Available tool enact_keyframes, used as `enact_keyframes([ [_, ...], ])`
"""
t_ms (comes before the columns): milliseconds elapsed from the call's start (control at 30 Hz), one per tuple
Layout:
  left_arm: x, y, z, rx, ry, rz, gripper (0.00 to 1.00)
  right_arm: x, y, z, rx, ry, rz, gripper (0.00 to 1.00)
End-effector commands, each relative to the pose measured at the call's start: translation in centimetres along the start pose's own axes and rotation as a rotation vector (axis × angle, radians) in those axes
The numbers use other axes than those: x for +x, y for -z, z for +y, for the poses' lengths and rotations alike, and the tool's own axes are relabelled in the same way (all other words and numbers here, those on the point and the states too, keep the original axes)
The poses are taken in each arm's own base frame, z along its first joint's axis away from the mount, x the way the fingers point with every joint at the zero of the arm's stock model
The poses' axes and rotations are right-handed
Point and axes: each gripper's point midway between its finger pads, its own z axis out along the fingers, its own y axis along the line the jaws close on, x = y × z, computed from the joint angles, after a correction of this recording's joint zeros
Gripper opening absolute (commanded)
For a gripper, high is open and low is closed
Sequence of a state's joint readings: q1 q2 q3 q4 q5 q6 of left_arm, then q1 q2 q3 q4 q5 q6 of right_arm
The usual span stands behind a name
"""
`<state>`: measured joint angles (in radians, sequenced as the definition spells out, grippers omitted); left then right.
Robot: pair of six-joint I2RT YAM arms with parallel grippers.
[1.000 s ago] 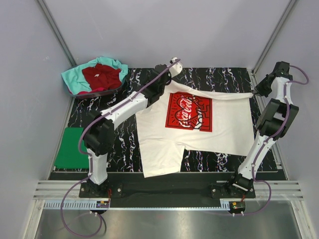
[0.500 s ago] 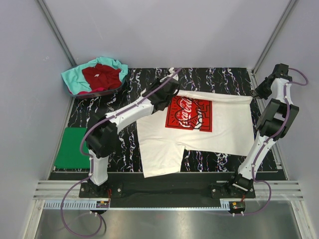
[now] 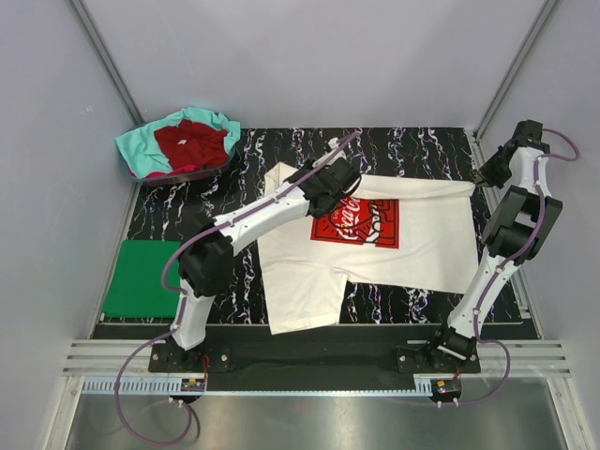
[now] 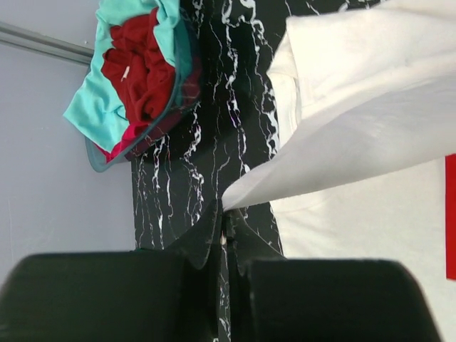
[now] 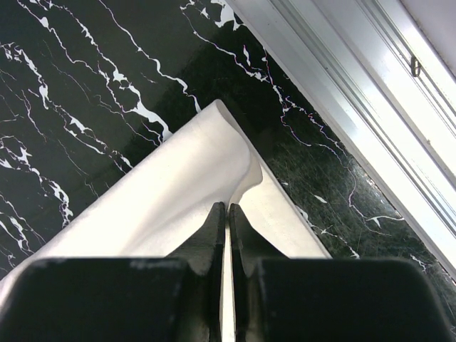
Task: Fold and stack the t-shirts
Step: Fold the tshirt
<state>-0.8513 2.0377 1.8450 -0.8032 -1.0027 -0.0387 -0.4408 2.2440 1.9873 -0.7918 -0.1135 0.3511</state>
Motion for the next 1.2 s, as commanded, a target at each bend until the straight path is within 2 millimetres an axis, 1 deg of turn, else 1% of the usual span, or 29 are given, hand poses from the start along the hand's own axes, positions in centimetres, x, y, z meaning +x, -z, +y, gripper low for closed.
enact_keyframes([
  [0,0.7,0.9,0.1,-0.015,0.012,0.036,0.04,-2.0,1.5,-0.2,0.008,0.003,-0.057,0.00],
  [200,2.2,1.2,-0.9,0.007,0.005,0.070,0.06,-1.4,1.1,-0.6,0.019,0.001,-0.042,0.00],
  [400,3.7,1.0,-1.2,-0.002,-0.019,0.087,0.06,-0.6,1.1,-1.3,0.051,-0.007,-0.026,0.00],
  [467,3.8,1.0,-1.1,-0.003,-0.028,0.084,0.06,-0.3,1.4,-1.6,0.063,-0.001,-0.022,0.00],
  [500,3.9,0.9,-1.1,-0.004,-0.029,0.081,0.06,0.2,1.1,-2.2,0.080,0.003,-0.011,0.00],
  [567,3.9,0.9,-1.1,-0.003,-0.034,0.080,0.06,0.4,1.4,-2.2,0.080,0.005,-0.016,0.00],
  [733,3.9,0.7,-1.6,0.006,-0.037,0.078,0.06,2.2,0.7,-2.8,0.092,-0.009,0.038,0.00],
  [800,4.0,0.6,-1.8,0.006,-0.052,0.077,0.06,2.6,0.6,-3.4,0.114,-0.003,0.048,0.00],
  [1033,4.7,0.3,-2.4,0.020,-0.069,0.086,0.06,3.0,1.0,-4.0,0.145,-0.003,0.048,0.00],
  [1067,4.8,0.3,-2.5,0.023,-0.072,0.088,0.08,3.1,1.1,-4.1,0.148,-0.003,0.050,0.00],
  [1100,4.9,0.3,-2.6,0.030,-0.073,0.088,0.09,3.2,1.1,-4.7,0.179,0.000,0.047,0.03],
  [1133,4.9,0.4,-2.6,0.043,-0.070,0.089,0.11,3.3,1.4,-4.8,0.186,0.000,0.050,0.07],
  [1167,5.1,0.5,-3.1,0.083,-0.068,0.093,0.20,3.5,1.6,-5.1,0.196,0.002,0.054,0.12],
])
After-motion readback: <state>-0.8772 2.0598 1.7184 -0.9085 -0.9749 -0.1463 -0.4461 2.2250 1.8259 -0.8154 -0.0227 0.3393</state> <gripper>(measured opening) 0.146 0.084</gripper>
